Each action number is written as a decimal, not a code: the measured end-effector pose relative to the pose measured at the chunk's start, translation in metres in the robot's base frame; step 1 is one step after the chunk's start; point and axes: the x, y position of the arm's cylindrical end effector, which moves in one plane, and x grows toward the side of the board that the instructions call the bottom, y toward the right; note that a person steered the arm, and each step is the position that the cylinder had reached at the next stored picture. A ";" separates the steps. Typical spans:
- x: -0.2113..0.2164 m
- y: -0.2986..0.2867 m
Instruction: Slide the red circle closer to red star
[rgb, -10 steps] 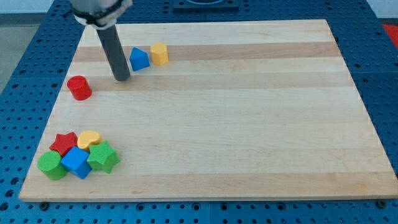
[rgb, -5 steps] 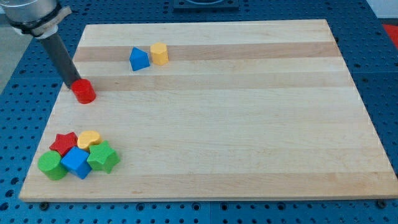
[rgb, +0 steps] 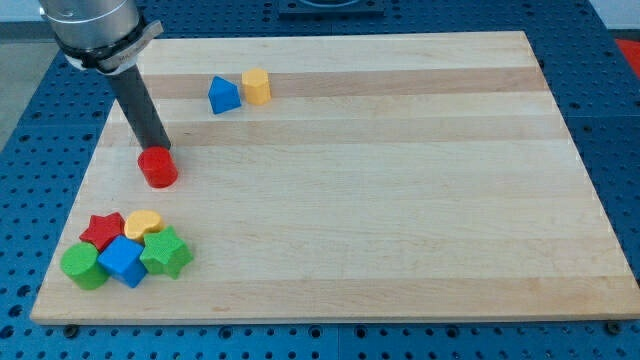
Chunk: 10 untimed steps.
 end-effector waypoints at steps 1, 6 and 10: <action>0.010 0.009; 0.028 0.029; 0.050 -0.013</action>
